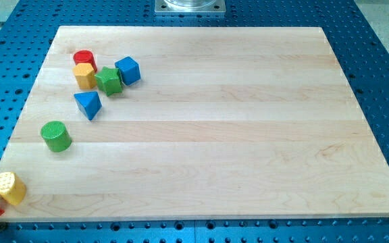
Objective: Place the heart at the bottom center of the board
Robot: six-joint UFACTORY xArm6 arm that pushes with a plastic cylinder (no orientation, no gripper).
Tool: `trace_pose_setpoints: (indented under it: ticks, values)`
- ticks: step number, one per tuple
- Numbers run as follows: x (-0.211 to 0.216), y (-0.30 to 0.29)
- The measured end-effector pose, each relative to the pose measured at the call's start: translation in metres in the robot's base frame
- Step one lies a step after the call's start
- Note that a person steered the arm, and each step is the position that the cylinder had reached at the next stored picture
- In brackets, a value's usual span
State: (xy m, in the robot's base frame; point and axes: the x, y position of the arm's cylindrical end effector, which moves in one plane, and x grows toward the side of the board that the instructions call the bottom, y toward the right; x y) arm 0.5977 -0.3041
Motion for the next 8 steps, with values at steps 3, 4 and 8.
trace_pose_setpoints:
  ticks: [3,4,8]
  values:
    - [0.01,0.088]
    - [0.02,0.095]
    - [-0.064,0.303]
